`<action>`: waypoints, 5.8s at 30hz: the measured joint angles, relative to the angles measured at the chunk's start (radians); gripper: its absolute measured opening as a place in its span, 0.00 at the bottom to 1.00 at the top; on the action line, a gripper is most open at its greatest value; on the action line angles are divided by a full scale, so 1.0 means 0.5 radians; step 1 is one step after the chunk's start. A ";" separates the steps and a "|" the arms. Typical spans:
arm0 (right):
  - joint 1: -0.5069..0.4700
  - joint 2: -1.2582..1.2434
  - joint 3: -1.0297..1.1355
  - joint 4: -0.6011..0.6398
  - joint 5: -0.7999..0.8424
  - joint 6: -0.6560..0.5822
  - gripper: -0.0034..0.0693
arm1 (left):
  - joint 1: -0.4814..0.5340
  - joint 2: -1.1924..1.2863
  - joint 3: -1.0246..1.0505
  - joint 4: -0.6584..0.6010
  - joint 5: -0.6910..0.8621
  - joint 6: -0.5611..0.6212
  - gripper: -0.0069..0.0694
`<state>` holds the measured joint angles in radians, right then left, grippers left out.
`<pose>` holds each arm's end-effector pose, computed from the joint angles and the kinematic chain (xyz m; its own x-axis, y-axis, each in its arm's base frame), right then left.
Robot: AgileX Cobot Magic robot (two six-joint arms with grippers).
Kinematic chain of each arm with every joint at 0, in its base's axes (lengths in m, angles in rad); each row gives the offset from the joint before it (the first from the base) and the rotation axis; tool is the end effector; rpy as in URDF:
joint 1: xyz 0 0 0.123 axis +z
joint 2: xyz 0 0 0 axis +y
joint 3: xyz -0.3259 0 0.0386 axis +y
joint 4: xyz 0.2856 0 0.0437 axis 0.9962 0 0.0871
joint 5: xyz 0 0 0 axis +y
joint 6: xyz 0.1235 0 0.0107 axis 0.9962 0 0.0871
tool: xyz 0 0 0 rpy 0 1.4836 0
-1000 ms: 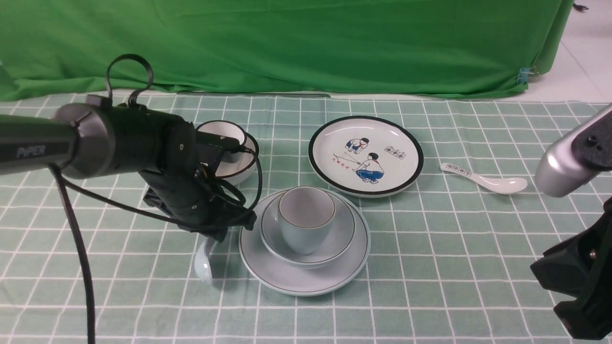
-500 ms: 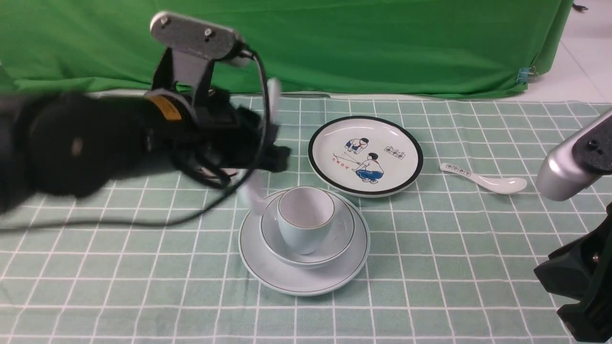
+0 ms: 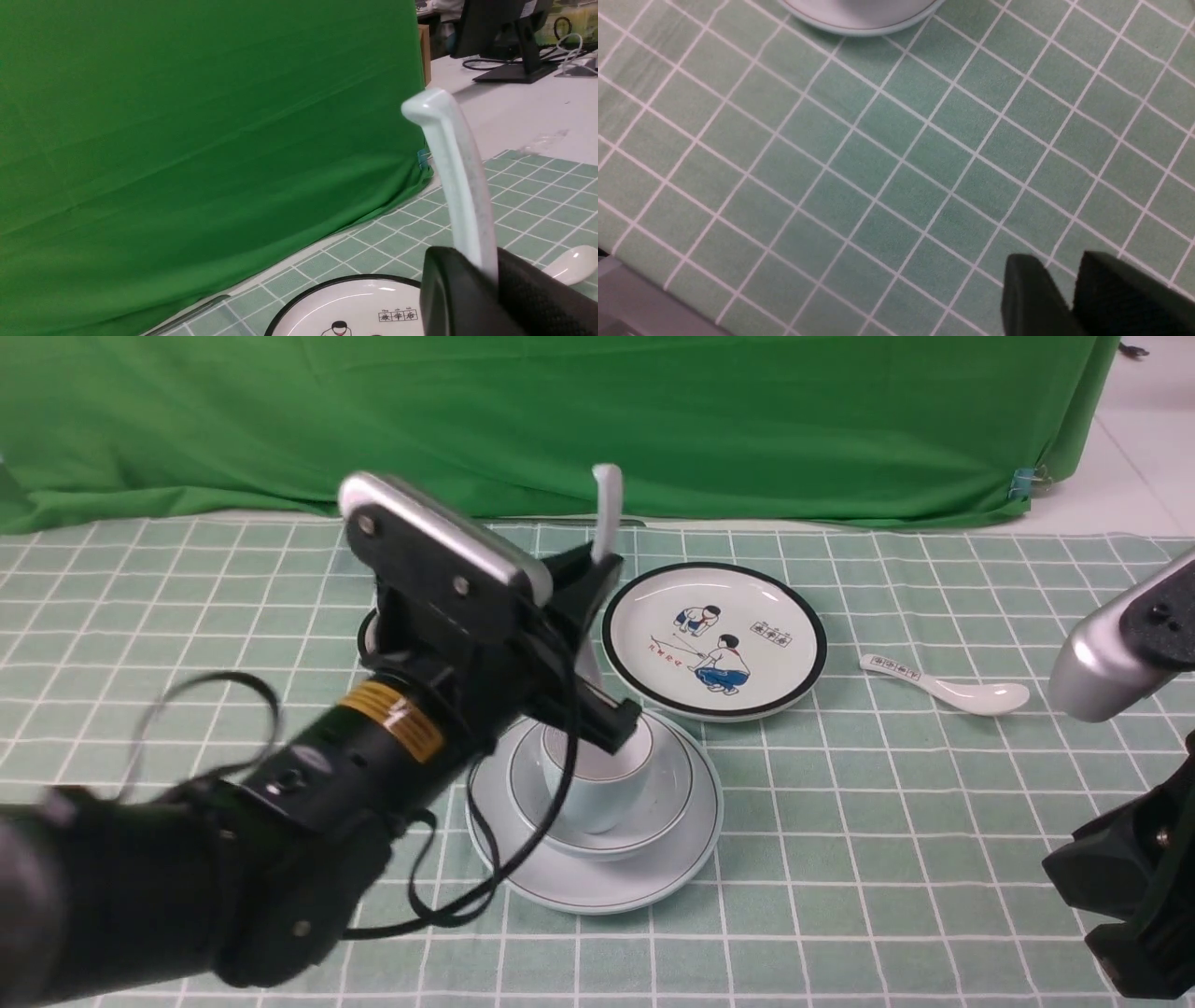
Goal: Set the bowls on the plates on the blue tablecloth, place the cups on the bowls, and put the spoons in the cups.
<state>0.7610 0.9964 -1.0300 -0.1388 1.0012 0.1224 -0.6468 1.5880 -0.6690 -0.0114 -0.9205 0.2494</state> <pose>0.1679 0.1399 0.3762 -0.5854 -0.4928 -0.6437 -0.6040 0.7948 -0.0592 0.3005 -0.2255 0.2585 0.2116 0.1411 -0.9671 0.5610 0.7927 0.2384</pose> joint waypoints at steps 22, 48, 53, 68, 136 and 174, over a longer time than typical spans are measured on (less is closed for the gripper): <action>0.000 0.000 0.000 0.009 0.030 0.042 0.32 | 0.000 0.485 0.007 -0.121 -0.227 0.017 0.23; 0.000 -0.405 -0.054 0.005 -0.096 0.060 0.28 | -0.002 -1.055 0.335 -0.102 0.754 -0.434 0.28; 0.000 -0.687 -0.054 -0.001 -0.003 0.060 0.12 | -0.002 -1.762 0.335 -0.076 1.364 -0.477 0.11; 0.000 -1.049 0.237 -0.008 -0.033 0.157 0.08 | -0.002 -2.443 0.517 -0.067 2.025 -0.408 0.10; -1.335 -1.990 2.072 0.278 -1.581 -0.773 0.07 | -0.002 -2.443 0.518 -0.062 2.031 -0.364 0.11; -1.337 -1.990 2.072 0.317 -1.581 -0.729 0.13 | -0.002 -2.443 0.532 -0.035 1.977 -0.364 0.11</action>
<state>0.0927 0.0014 0.0062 0.0198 0.2107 -0.2421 -0.6476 0.3663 -0.4027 -0.0288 0.0679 0.0674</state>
